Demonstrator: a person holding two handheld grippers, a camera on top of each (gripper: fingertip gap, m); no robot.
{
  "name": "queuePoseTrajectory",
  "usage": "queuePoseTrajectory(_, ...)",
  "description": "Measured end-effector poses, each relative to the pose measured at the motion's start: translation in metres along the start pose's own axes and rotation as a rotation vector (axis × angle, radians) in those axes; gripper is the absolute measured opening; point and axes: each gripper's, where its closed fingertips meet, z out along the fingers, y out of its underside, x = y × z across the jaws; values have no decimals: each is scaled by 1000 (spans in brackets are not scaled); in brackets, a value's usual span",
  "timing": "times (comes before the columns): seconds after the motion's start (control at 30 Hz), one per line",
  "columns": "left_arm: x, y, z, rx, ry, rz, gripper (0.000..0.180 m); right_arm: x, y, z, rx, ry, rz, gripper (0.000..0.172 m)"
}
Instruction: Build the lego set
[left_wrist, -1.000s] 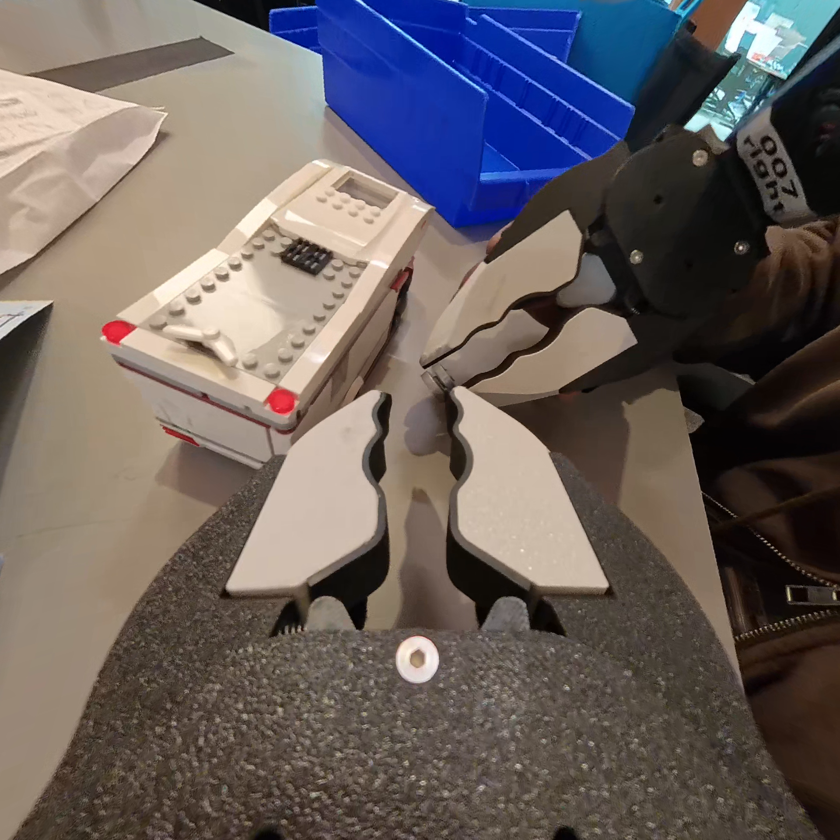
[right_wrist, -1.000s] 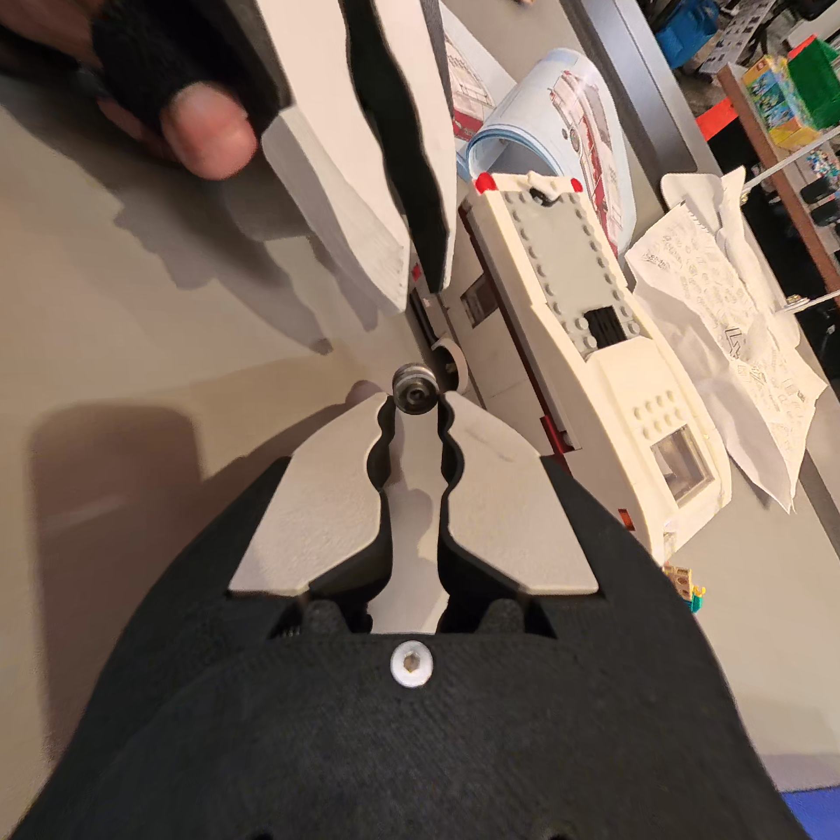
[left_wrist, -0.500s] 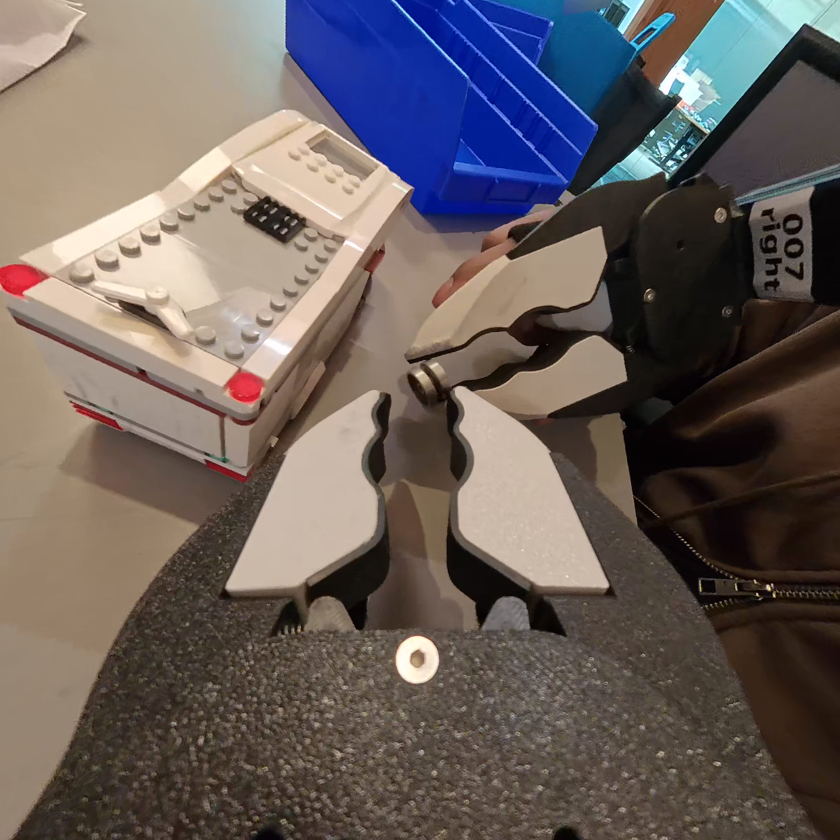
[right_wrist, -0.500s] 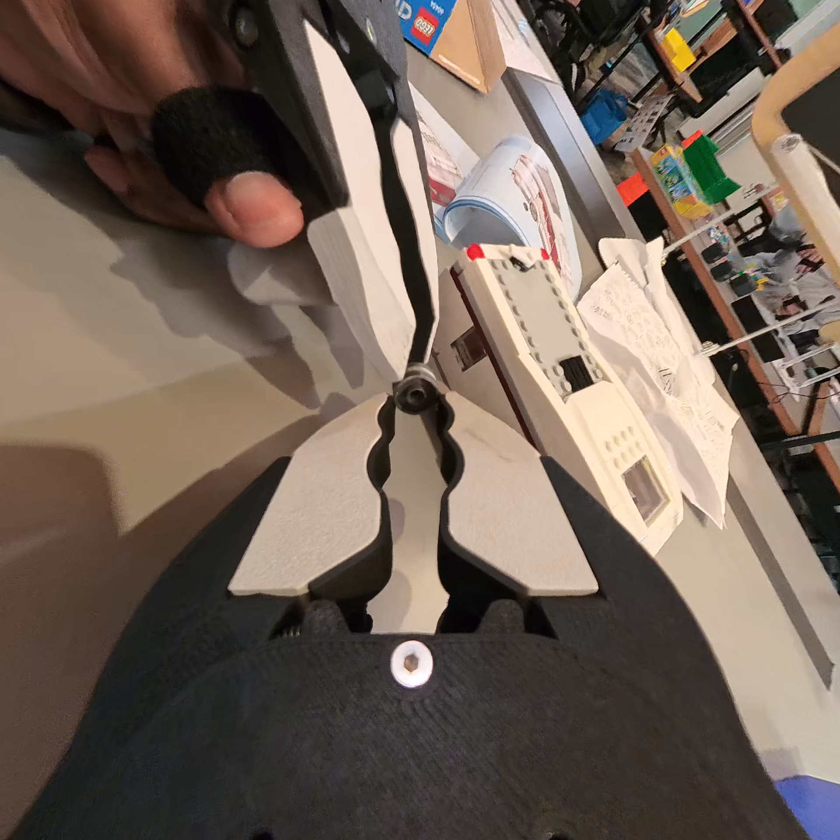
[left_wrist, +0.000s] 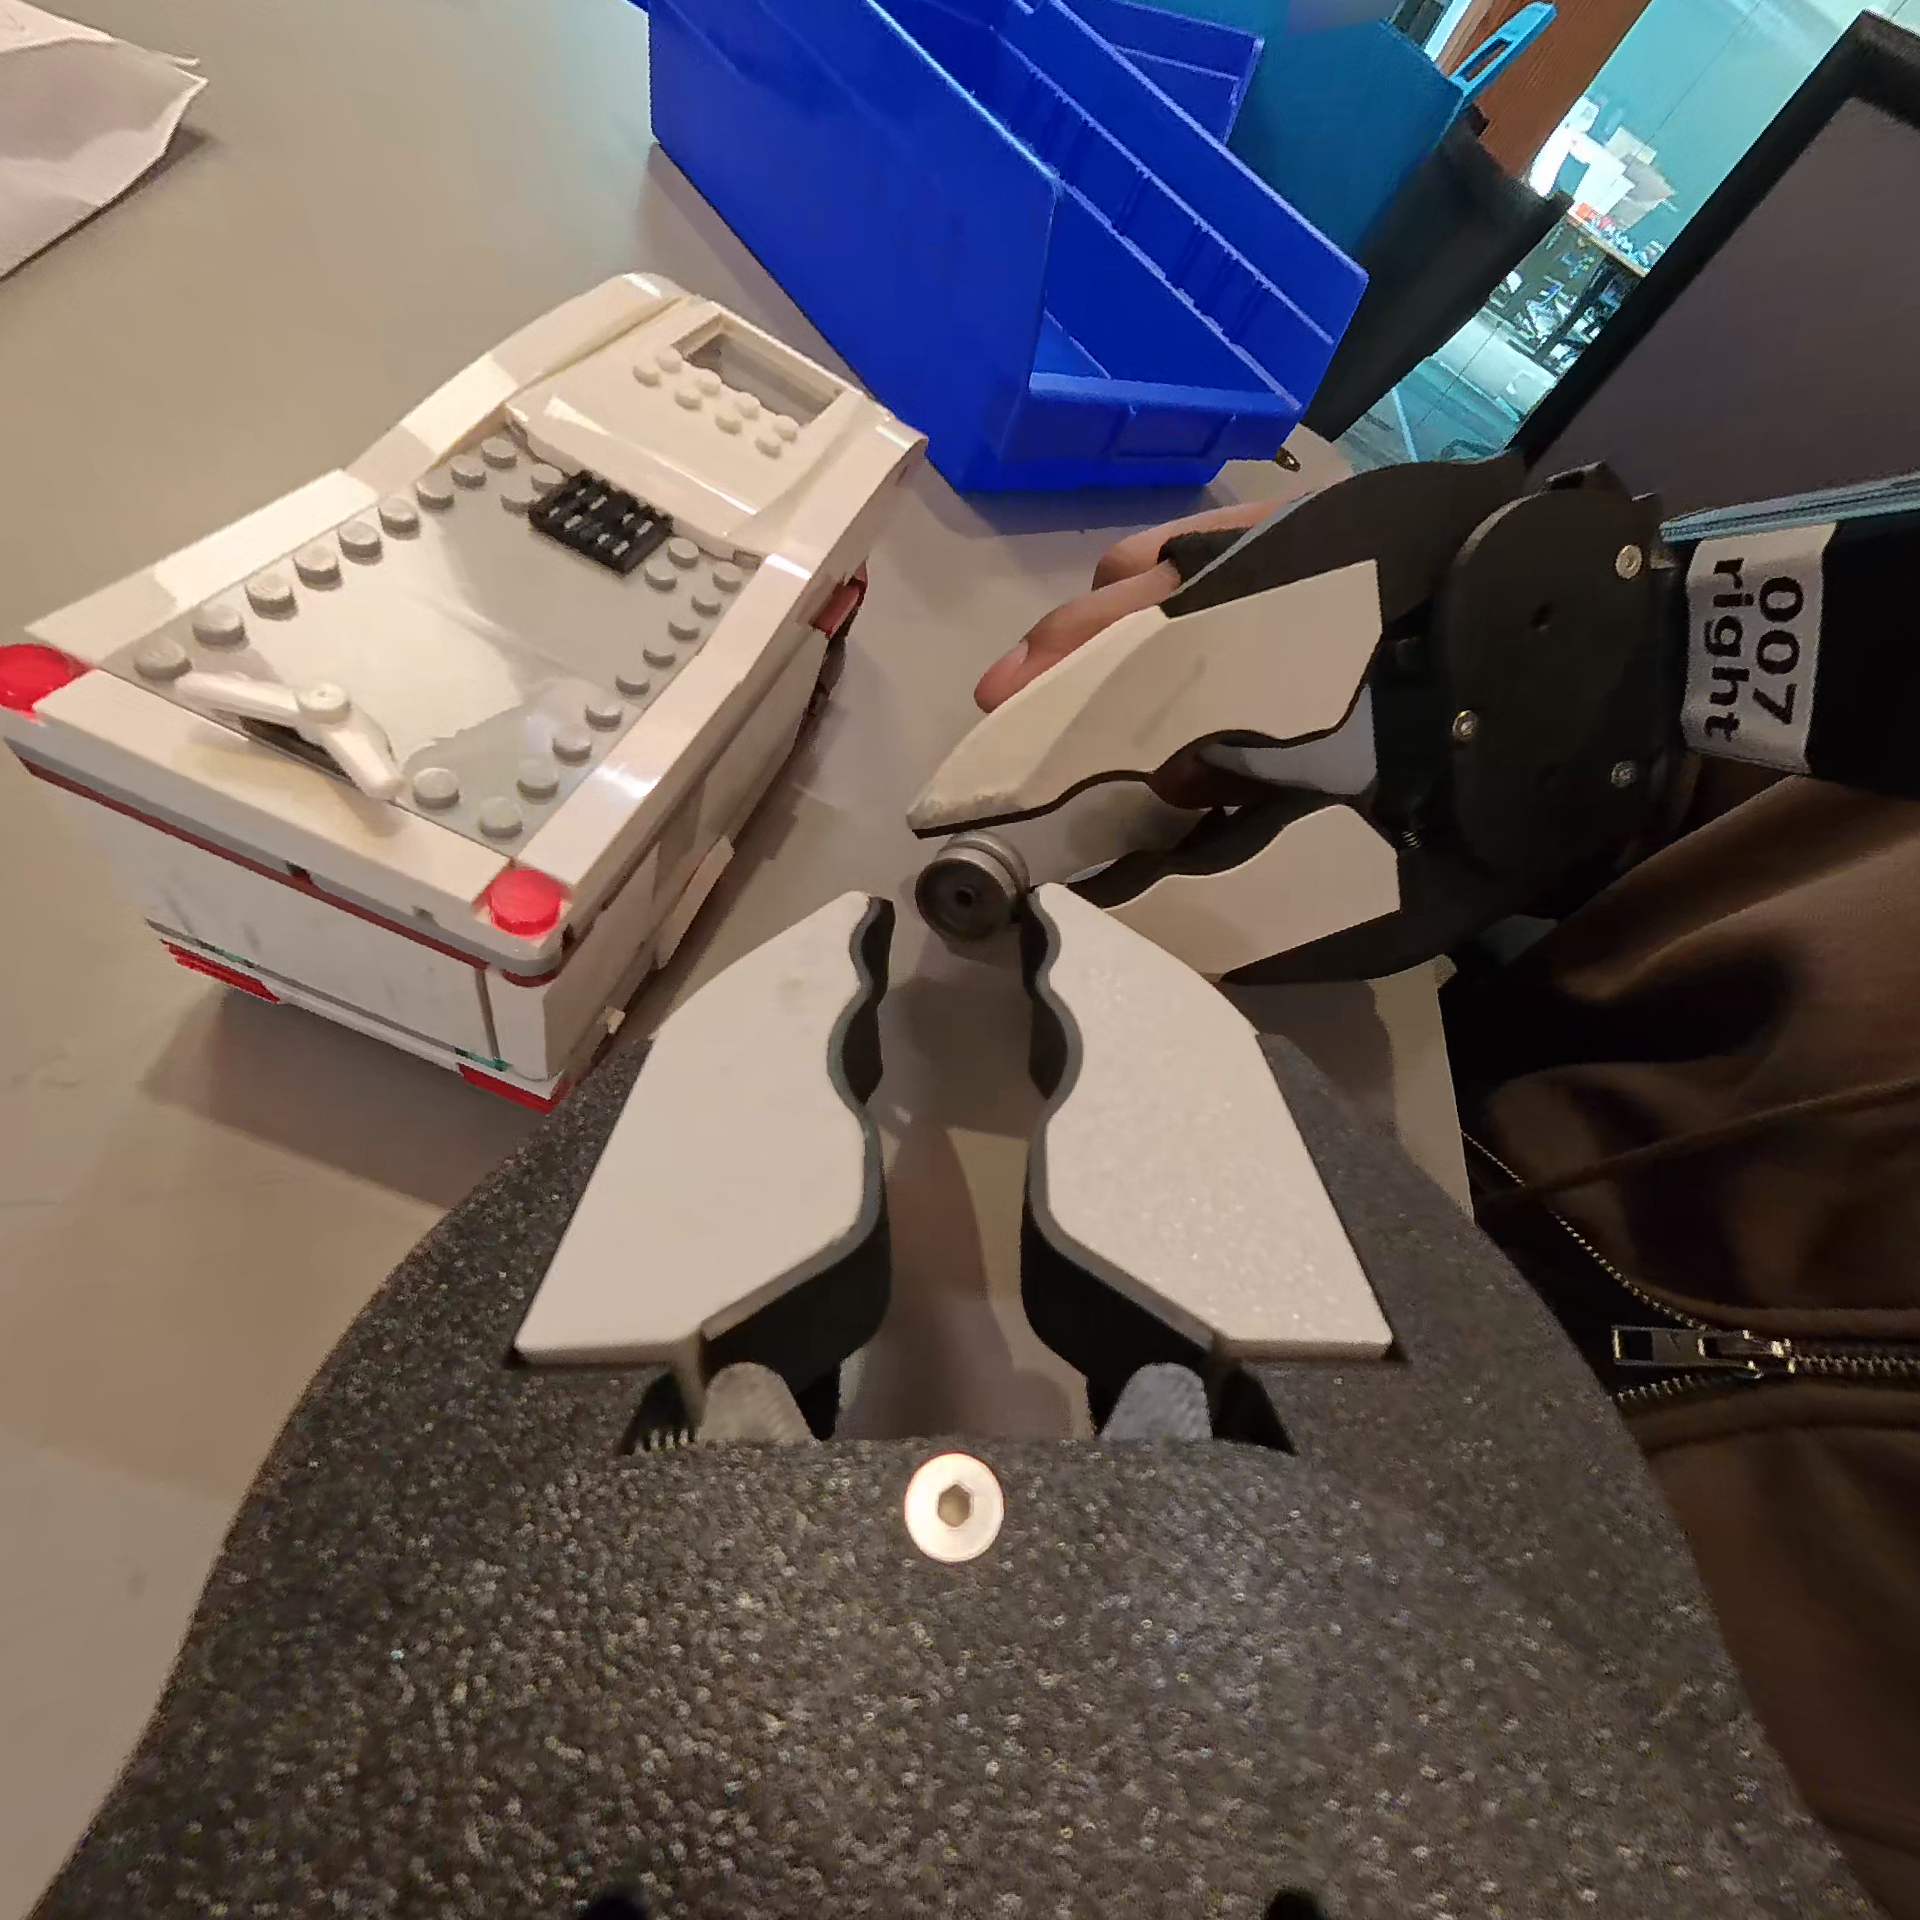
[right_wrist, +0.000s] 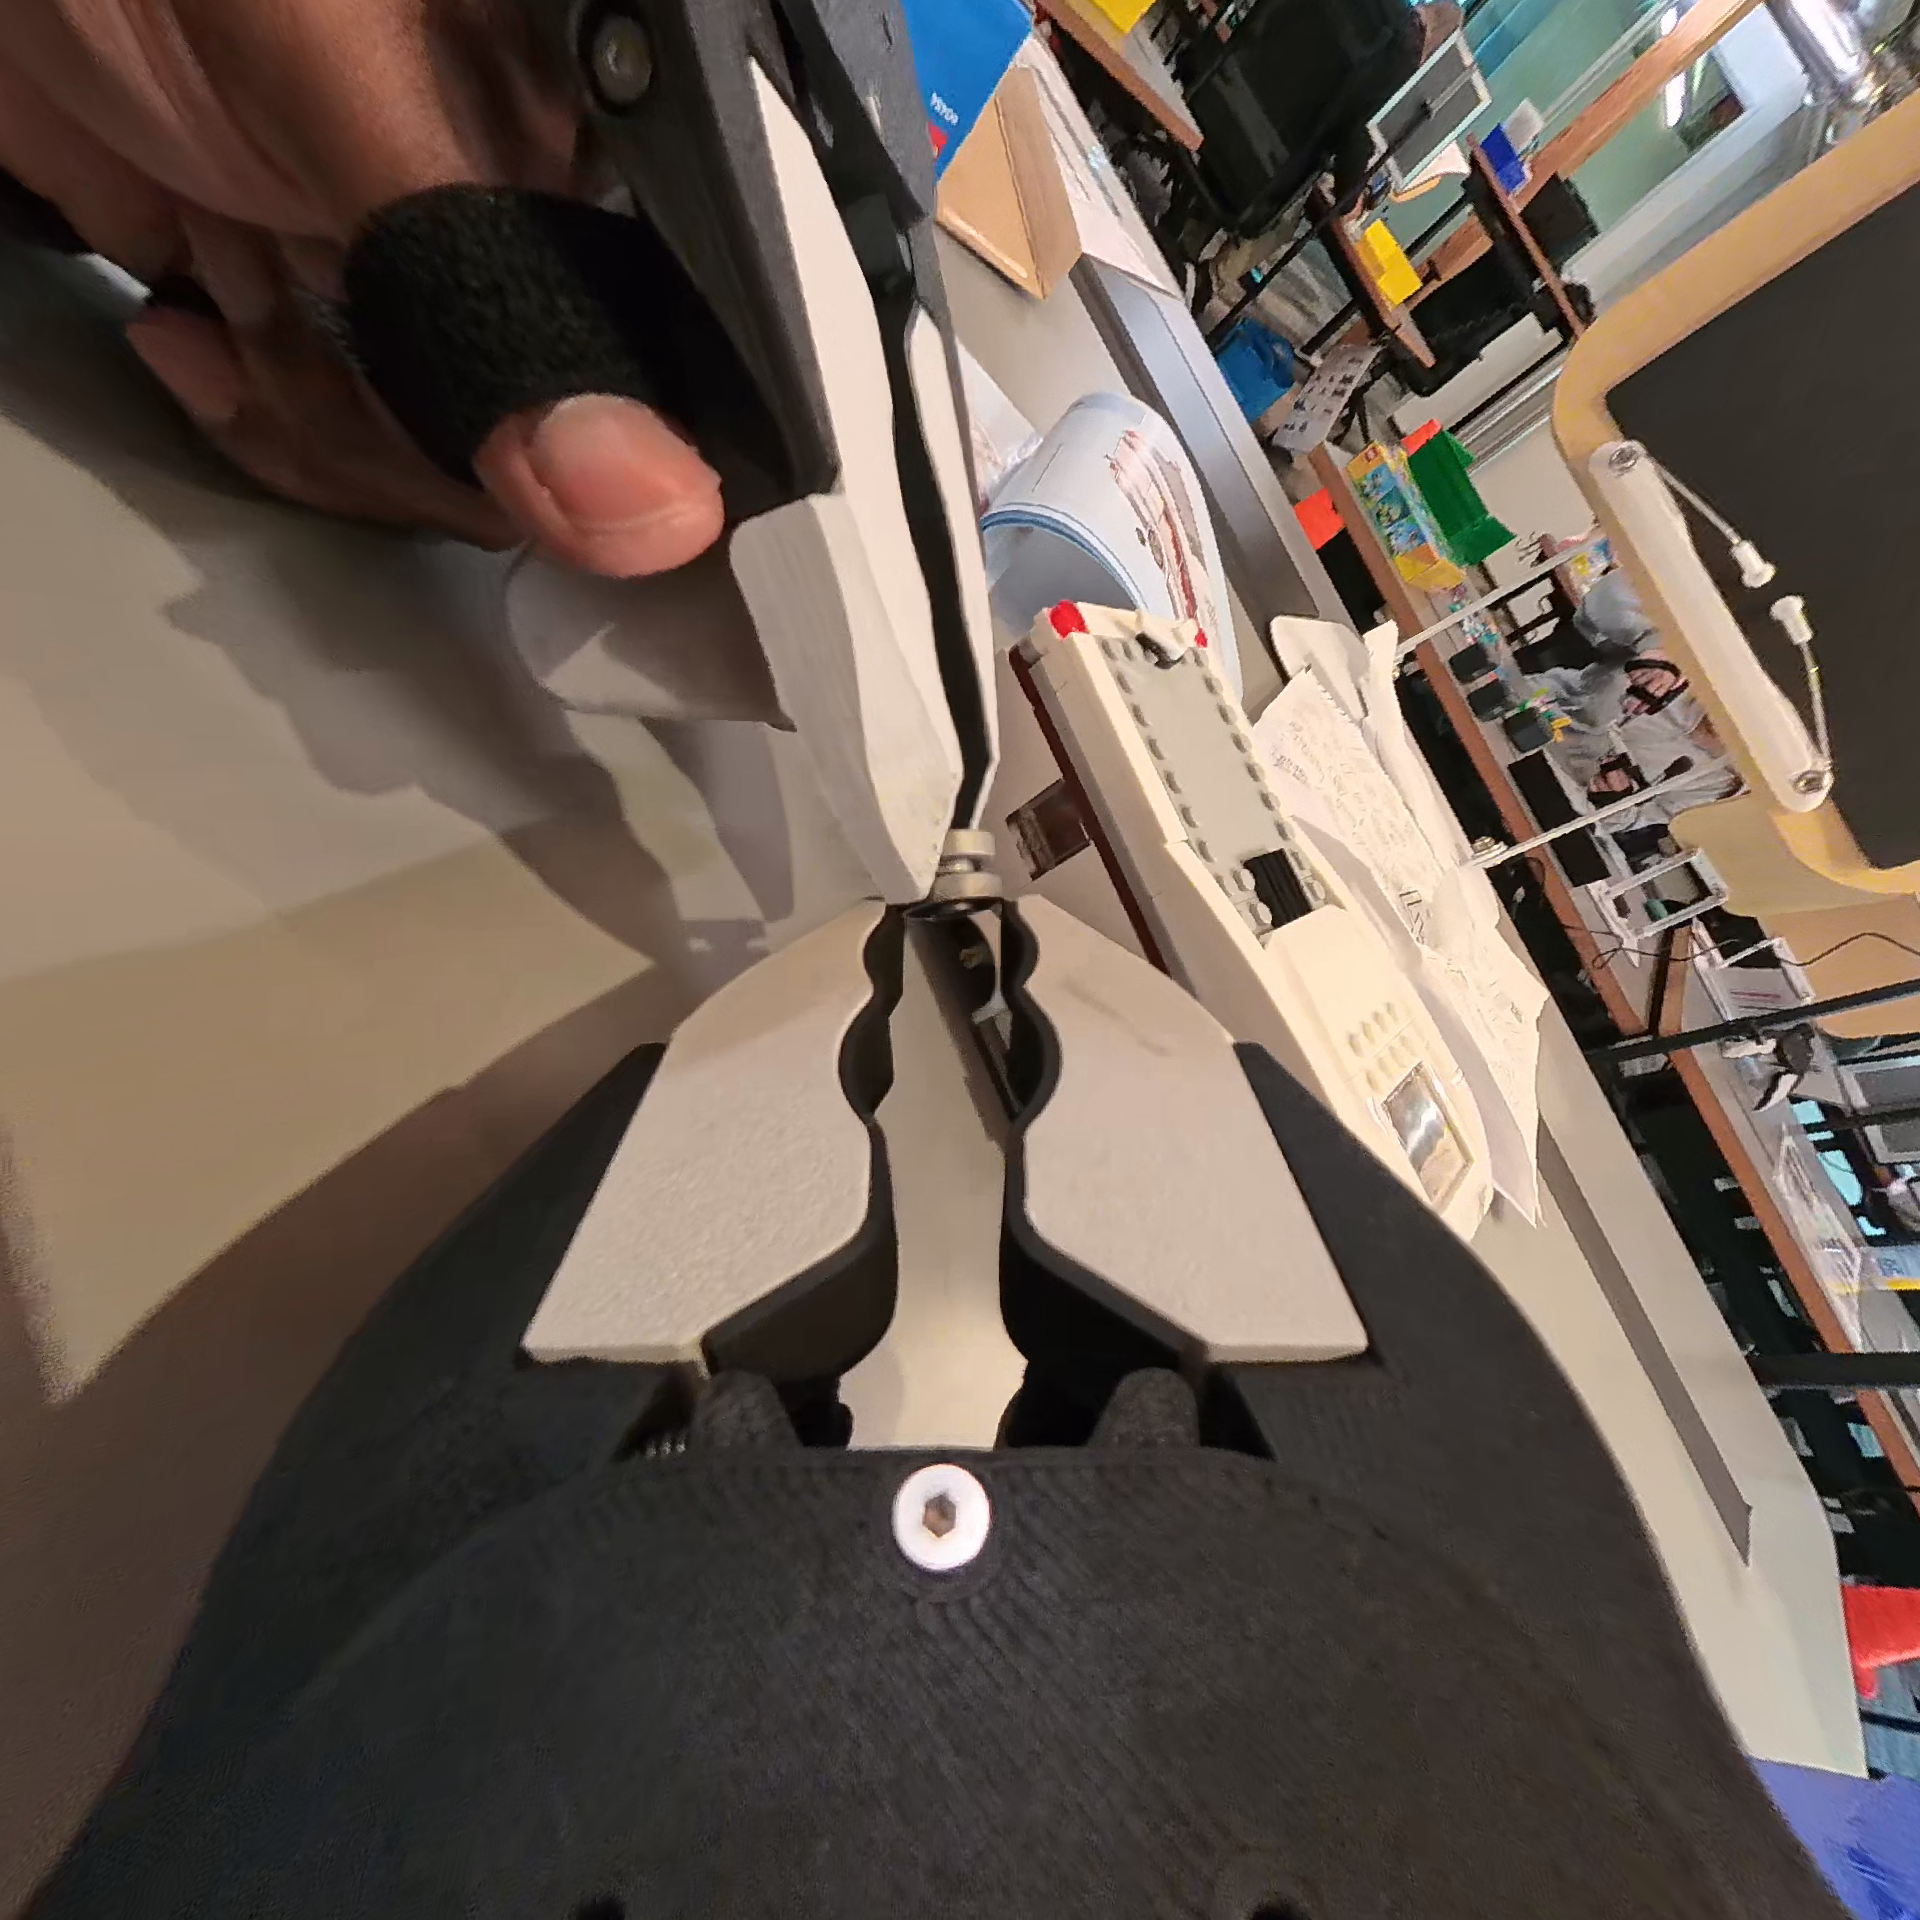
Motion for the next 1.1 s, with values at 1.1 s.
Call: queuePoseTrajectory(1.1, 7, -18, -8, 74, -136, 225, 20, 3, -7, -12, 137, 49, -11, 20)
